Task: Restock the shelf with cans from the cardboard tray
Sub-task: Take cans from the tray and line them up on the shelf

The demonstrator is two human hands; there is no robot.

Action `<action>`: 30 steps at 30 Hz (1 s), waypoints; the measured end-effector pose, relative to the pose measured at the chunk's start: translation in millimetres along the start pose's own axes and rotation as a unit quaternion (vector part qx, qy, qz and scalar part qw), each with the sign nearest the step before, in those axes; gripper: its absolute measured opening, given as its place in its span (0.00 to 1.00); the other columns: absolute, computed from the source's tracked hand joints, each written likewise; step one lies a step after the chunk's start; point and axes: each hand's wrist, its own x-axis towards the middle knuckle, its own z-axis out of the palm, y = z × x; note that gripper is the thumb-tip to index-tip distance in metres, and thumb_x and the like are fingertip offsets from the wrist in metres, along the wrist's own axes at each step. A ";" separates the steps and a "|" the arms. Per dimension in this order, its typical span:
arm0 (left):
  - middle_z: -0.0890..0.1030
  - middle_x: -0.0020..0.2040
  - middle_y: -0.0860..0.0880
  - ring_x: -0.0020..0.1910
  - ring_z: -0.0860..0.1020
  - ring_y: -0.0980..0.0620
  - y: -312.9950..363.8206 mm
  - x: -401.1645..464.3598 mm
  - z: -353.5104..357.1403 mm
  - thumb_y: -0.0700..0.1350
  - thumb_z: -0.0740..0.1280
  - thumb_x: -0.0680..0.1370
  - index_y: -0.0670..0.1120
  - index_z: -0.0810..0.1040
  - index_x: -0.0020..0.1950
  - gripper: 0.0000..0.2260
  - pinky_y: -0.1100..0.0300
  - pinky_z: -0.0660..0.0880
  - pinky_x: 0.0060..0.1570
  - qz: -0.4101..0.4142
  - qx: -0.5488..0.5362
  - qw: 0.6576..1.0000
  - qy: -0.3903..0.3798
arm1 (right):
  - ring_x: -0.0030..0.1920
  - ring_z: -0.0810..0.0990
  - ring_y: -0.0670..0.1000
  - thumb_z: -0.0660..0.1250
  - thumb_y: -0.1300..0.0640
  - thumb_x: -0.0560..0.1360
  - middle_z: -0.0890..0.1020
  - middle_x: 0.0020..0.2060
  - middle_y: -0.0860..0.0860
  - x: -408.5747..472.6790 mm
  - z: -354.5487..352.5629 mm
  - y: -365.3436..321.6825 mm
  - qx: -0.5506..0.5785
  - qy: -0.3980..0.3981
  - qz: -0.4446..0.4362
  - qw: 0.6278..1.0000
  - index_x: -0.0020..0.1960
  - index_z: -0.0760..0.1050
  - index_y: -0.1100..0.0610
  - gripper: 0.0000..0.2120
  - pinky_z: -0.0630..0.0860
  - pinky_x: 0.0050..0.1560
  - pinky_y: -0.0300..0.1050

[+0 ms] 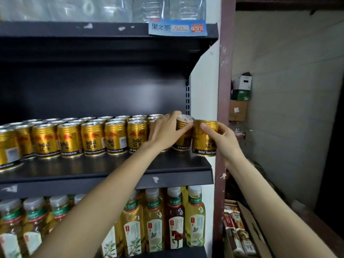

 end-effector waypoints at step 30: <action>0.55 0.77 0.53 0.74 0.49 0.59 -33.4 -29.9 -30.0 0.70 0.37 0.70 0.53 0.52 0.76 0.39 0.60 0.37 0.69 0.047 0.020 0.990 -0.129 | 0.64 0.74 0.51 0.66 0.54 0.74 0.75 0.64 0.51 12.6 32.5 2.4 -0.005 -0.262 0.032 0.965 0.72 0.59 0.51 0.30 0.69 0.67 0.49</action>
